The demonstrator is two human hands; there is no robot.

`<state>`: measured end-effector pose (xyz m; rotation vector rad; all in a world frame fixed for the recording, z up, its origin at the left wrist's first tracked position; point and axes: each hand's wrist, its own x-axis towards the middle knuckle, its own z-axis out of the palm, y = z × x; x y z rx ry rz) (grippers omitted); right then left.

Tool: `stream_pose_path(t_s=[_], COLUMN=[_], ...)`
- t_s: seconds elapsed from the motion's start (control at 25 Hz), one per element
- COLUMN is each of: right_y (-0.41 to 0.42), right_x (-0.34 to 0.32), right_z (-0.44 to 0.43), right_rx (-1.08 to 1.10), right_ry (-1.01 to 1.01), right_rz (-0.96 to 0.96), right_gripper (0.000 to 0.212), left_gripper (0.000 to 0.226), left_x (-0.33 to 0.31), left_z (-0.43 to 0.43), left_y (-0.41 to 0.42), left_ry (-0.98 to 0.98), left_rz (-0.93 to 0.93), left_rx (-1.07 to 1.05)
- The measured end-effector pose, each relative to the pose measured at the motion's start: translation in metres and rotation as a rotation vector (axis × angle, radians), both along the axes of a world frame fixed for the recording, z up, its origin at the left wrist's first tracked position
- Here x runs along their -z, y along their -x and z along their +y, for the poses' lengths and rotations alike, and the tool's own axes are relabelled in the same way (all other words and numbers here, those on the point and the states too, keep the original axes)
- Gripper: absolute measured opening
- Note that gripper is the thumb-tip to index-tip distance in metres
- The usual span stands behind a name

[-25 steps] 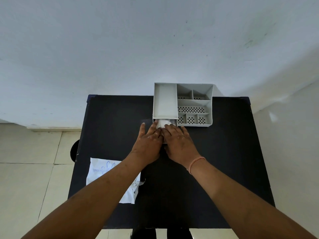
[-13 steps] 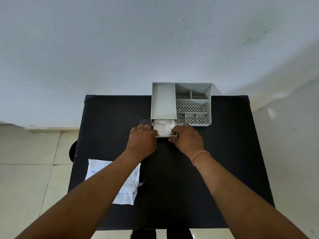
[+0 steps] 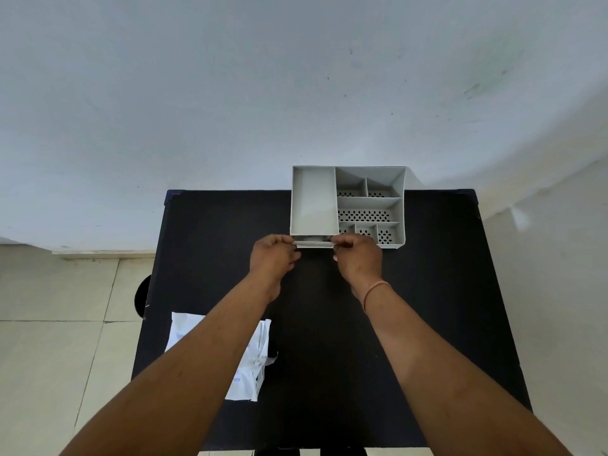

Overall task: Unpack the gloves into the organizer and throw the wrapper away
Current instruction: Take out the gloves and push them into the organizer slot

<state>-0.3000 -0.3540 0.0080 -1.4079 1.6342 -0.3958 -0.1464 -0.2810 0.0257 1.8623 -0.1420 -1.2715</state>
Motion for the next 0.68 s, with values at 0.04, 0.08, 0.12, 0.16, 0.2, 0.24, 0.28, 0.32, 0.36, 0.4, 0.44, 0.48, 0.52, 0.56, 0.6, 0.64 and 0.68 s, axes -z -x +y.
stream_pose_path(t_s=[0.04, 0.08, 0.12, 0.16, 0.2, 0.24, 0.28, 0.32, 0.36, 0.4, 0.44, 0.48, 0.52, 0.56, 0.6, 0.64, 0.68], right_y=[-0.001, -0.003, -0.004, -0.005, -0.007, -0.008, -0.008, -0.007, -0.006, -0.006, -0.007, -0.01, -0.015, -0.023, -0.031, -0.04, -0.047], right_x=[0.001, 0.001, 0.002, 0.001, -0.001, -0.005, -0.009, -0.012, -0.016, -0.018, -0.021, -0.023, -0.027, -0.027, -0.028, -0.029, -0.026], right_z=[0.001, 0.002, 0.003, 0.004, 0.005, 0.007, 0.009, 0.012, 0.015, 0.02, 0.027, 0.035, 0.046, 0.06, 0.075, 0.092, 0.108], right_rx=[0.066, 0.129, 0.191, 0.248, 0.3, 0.347, 0.391, 0.425, 0.447, 0.452, 0.432, 0.378, 0.293, 0.181, 0.053, -0.09, -0.22], right_ry=[-0.037, -0.074, -0.115, -0.165, -0.213, -0.259, -0.303, -0.341, -0.367, -0.379, -0.39, -0.403, -0.426, -0.461, -0.491, -0.507, -0.509], right_rz=[-0.045, -0.09, -0.14, -0.19, -0.252, -0.322, -0.4, -0.462, -0.5, -0.508, -0.494, -0.454, -0.401, -0.338, -0.268, -0.189, -0.121], right_gripper=[0.024, 0.025, 0.028, 0.03, 0.03, 0.03, 0.028, 0.026, 0.026, 0.025, 0.023, 0.019, 0.016, 0.014, 0.015, 0.02, 0.027], left_gripper=[0.026, 0.028, 0.03, 0.033, 0.037, 0.04, 0.043, 0.045, 0.044, 0.041, 0.037, 0.032, 0.027, 0.023, 0.021, 0.02, 0.021], left_x=[-0.003, -0.006, -0.007, -0.007, -0.006, -0.003, -0.002, -0.002, -0.004, -0.005, -0.006, -0.007, -0.007, -0.006, -0.004, -0.001, 0.004], left_z=[0.001, 0.001, 0.002, 0.002, 0.001, 0.001, 0.001, 0.002, 0.004, 0.009, 0.015, 0.024, 0.035, 0.049, 0.067, 0.088, 0.112], left_y=[0.001, 0.001, 0.002, 0.001, 0.001, 0.0, -0.001, 0.0, 0.0, 0.0, -0.002, -0.005, -0.011, -0.017, -0.026, -0.035, -0.042], left_ry=[0.017, 0.033, 0.052, 0.073, 0.088, 0.097, 0.102, 0.097, 0.076, 0.043, 0.005, -0.032, -0.066, -0.101, -0.136, -0.171, -0.207], left_rz=[0.098, 0.168, 0.224, 0.273, 0.315, 0.348, 0.364, 0.355, 0.321, 0.273, 0.216, 0.155, 0.089, 0.022, -0.043, -0.106, -0.166], left_rx=[-0.051, -0.075, -0.089, -0.099, -0.108, -0.112, -0.098, -0.063, -0.018, 0.027, 0.055, 0.065, 0.066, 0.063, 0.062, 0.063, 0.061])
